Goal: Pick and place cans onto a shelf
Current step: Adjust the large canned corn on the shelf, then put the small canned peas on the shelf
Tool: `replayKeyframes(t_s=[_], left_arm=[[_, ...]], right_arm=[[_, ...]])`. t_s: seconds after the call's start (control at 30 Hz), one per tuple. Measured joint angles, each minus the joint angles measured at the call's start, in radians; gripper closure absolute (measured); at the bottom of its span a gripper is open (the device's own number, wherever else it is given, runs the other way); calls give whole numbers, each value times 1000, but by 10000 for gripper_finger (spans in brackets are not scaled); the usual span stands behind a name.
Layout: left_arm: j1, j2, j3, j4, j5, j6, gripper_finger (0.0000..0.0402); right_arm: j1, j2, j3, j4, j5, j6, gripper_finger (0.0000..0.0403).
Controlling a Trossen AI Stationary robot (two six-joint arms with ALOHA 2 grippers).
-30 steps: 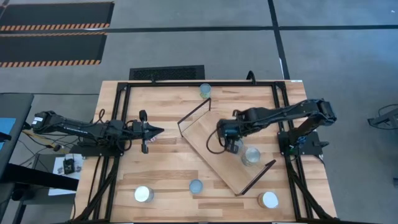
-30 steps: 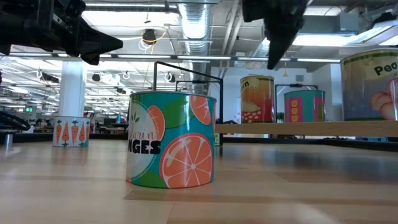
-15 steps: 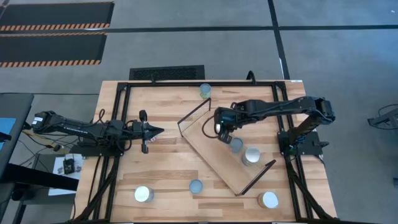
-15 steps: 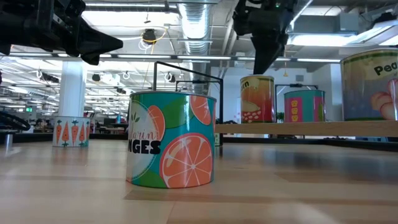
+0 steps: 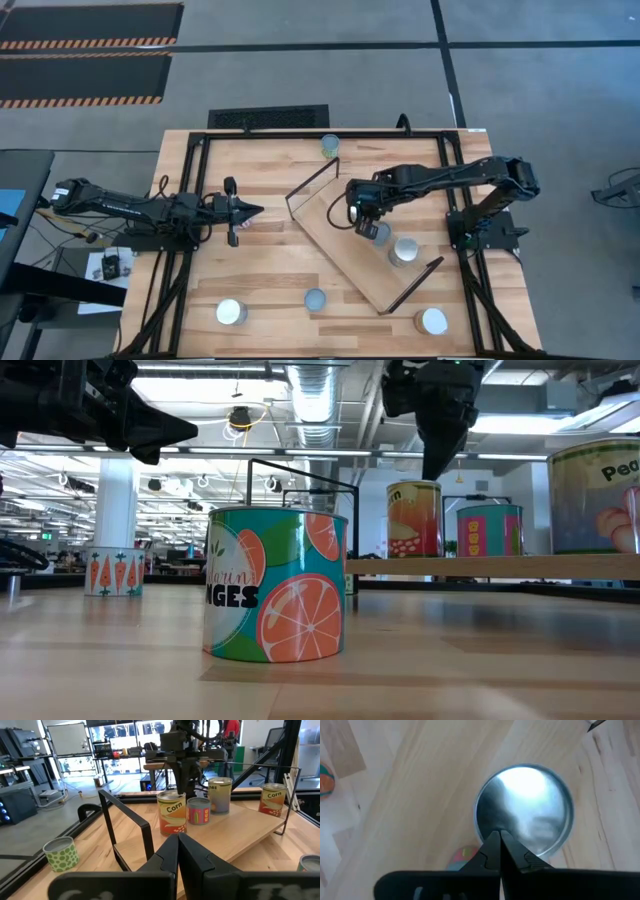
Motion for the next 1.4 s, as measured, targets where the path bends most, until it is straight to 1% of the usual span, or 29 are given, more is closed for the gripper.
replayKeyframes(t_s=[0.2,0.53,0.67,0.77,0.87,0.93,1.1,1.2,1.3,1.4], left_arm=[[0,0,0,0,0,0,401],[0,0,0,0,0,0,401],[0,0,0,-2,1,0,401],[0,0,0,-21,15,0,401],[0,0,0,-38,22,-1,401],[0,0,0,-42,22,-7,401],[0,0,0,-40,31,-23,401],[0,0,0,-41,32,-28,401],[0,0,2,-47,32,-37,401],[0,0,29,-104,30,-47,401]], right_arm=[[10,0,1,-34,-22,0,391],[10,-1,2,-60,-24,-6,389],[17,-1,31,-88,34,-53,389],[21,-43,32,-84,69,-119,391],[21,-124,-9,2,91,-170,397],[21,-195,-58,96,108,-201,399],[21,-372,-232,360,109,-278,398],[18,-473,-339,489,108,-327,398],[-8,-565,-433,599,97,-381,397],[-54,-649,-519,686,56,-416,398]])
